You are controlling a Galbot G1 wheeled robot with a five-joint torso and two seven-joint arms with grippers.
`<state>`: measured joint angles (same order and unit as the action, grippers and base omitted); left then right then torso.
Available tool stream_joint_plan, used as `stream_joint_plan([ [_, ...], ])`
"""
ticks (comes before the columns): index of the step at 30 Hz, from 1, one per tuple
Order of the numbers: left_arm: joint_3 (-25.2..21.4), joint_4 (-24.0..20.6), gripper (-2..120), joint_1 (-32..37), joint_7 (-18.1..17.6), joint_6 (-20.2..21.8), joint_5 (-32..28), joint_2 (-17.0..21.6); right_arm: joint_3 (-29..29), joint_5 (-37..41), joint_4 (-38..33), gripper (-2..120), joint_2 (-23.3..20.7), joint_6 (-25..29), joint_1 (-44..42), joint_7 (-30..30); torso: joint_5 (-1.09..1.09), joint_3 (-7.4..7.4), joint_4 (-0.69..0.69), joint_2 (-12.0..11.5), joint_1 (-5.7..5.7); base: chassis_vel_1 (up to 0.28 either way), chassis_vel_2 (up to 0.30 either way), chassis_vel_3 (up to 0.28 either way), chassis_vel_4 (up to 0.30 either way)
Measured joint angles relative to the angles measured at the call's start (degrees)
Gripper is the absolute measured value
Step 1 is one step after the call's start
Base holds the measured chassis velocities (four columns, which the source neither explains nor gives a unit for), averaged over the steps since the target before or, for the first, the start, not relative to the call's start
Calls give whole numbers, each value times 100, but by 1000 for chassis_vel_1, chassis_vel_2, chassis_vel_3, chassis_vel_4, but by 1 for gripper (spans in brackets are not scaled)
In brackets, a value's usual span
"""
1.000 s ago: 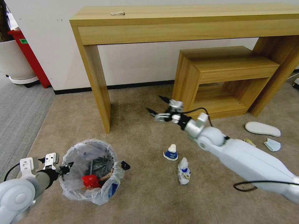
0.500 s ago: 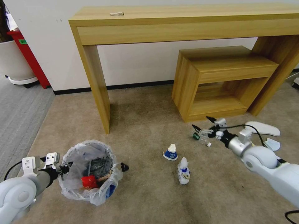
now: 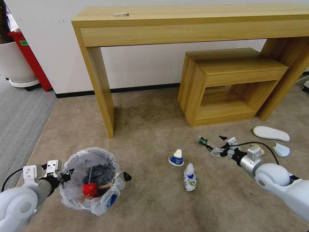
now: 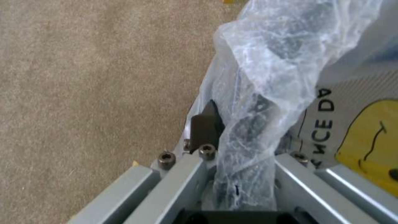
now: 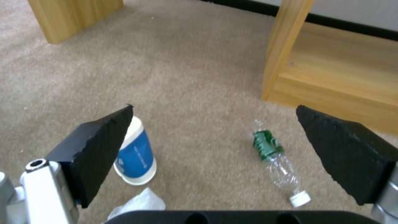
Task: Pick up the trash bin and place the garbage on the floor into it.
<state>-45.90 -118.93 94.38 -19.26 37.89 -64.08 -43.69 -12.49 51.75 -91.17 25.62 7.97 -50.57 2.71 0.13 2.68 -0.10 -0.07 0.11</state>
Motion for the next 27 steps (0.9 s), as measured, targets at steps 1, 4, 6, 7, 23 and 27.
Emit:
stream_joint_plan([
  [1,0,-1,0,2,0,0,2,-5,-19,-4,7,100,1,18,-6,-4,0,0,0,0,0,0,0,0,0],
  [4,0,3,0,10,2,-1,33,-38,-113,-193,91,100,23,160,-33,-55,-1,0,0,0,0,0,0,0,0],
  [6,0,18,0,21,3,-8,66,-80,-106,-358,140,100,34,256,-151,12,-1,0,1,0,1,0,0,0,0],
  [7,0,18,0,21,3,-8,66,-80,-106,-358,140,100,34,256,-151,12,-1,0,1,0,1,0,0,0,0],
  [23,23,93,0,15,86,-37,311,-329,414,-1090,63,100,318,-233,-824,75,0,0,1,0,1,0,0,0,0],
  [27,39,110,0,2,89,-37,332,-338,361,-1321,174,100,355,-345,-791,163,-1,0,0,0,1,0,0,0,0],
])
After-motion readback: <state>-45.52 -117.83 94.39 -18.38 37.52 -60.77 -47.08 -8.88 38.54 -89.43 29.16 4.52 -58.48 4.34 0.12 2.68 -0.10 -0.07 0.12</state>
